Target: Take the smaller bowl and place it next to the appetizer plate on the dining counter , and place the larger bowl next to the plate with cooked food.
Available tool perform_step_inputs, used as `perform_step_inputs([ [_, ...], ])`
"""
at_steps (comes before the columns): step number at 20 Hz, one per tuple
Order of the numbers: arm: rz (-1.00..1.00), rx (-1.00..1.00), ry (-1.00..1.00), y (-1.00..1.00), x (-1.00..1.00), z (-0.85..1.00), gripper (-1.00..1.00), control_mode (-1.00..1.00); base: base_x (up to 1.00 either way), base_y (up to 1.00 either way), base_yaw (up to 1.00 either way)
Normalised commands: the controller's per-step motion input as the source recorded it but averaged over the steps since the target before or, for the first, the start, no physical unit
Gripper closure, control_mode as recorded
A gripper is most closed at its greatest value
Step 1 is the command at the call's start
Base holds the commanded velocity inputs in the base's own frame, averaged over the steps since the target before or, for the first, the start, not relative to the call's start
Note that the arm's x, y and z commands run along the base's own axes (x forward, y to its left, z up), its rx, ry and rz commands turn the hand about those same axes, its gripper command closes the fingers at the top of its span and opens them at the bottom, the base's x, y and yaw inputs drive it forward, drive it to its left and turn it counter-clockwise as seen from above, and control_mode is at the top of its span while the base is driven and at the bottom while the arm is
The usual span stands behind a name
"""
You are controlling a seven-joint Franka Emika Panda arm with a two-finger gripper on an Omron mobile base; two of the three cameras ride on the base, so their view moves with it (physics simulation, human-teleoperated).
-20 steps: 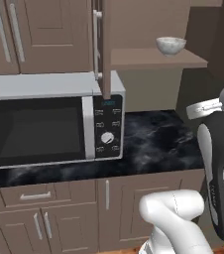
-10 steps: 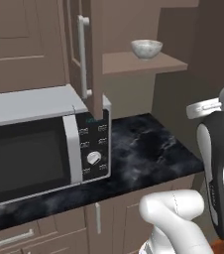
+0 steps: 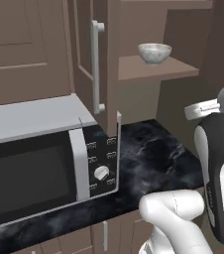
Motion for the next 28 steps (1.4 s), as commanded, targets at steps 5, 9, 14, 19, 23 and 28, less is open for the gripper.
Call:
perform_step_inputs([
  [5,0.0,0.0,0.0,0.0,0.0,0.0,-1.0,1.0,0.98,0.0,0.5],
  [9,0.0,0.0,0.0,0.0,0.0,0.0,-1.0,1.0,0.39,0.07,0.22],
  [14,-0.11,0.09,-0.12,-0.02,-0.15,0.24,-1.0,-1.0,0.03,0.04,-0.01],
  [19,-0.27,0.44,-0.14,0.01,-0.01,0.3,-1.0,-1.0,0.0,0.0,0.0],
  [23,-0.08,0.69,0.02,0.09,0.0,0.38,-1.0,-1.0,0.0,0.0,0.0],
  [28,-0.12,0.53,0.05,0.02,0.0,0.31,-1.0,-1.0,0.0,0.0,0.0],
])
